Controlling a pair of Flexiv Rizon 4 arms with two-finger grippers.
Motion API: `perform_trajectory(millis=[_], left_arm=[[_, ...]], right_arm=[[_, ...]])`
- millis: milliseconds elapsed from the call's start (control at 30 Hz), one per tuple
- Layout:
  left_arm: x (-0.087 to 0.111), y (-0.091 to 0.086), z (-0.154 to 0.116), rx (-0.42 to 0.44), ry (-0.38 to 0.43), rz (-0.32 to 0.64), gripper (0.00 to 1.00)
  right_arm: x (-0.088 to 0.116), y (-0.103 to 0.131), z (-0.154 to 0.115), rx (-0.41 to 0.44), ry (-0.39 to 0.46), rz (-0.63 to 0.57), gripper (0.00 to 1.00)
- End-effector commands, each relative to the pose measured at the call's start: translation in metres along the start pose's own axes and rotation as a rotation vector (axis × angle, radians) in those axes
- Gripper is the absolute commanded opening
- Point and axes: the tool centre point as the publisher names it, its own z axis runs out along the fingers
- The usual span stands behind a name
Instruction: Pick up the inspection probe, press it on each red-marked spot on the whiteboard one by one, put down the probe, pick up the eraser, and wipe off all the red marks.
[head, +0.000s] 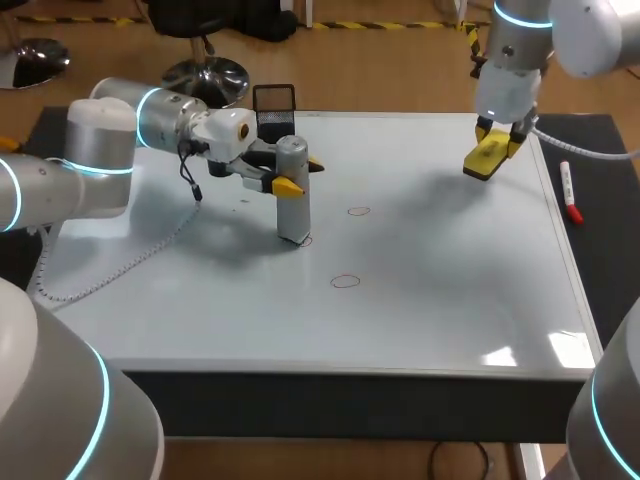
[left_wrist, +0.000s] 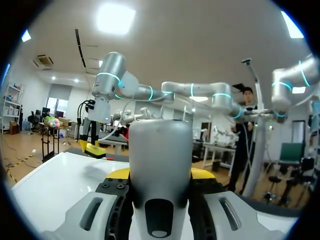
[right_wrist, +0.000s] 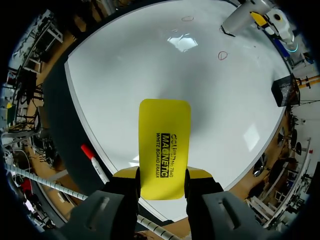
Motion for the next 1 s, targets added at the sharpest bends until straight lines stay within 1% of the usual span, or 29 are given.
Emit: perform_trajectory(millis=[33,433,500,633,733,833,1000], left_arm=[[-0.003,0.006,-0.002,0.004,0.015,-0.004,0.0],[0.002,0.006,-0.003,0.003,0.02,-0.005,0.0],[0.003,0.004,-0.003,0.007,0.002,0.005,0.0],[0.003,-0.003,-0.006,-0.003,-0.022,0.015,0.0],[0.002,-0.013,-0.01,-0.012,-0.052,0.025,0.0],[-0.001,-0.025,-0.02,-0.008,-0.088,0.035,0.0],[-0.006,-0.041,-0.041,-0.012,-0.157,0.078,0.0]], right_arm=[[0.001,0.0,-0.001,0.003,0.002,-0.001,0.0],[0.001,0.0,-0.001,0.003,0.002,-0.001,0.0],[0.001,0.0,-0.001,0.003,0.002,-0.001,0.0],[0.001,0.0,-0.001,0.003,0.002,-0.001,0.0],[0.001,0.0,-0.001,0.003,0.002,-0.001,0.0],[0.001,0.0,-0.001,0.003,0.002,-0.001,0.0],[0.001,0.0,-0.001,0.003,0.002,-0.001,0.0]])
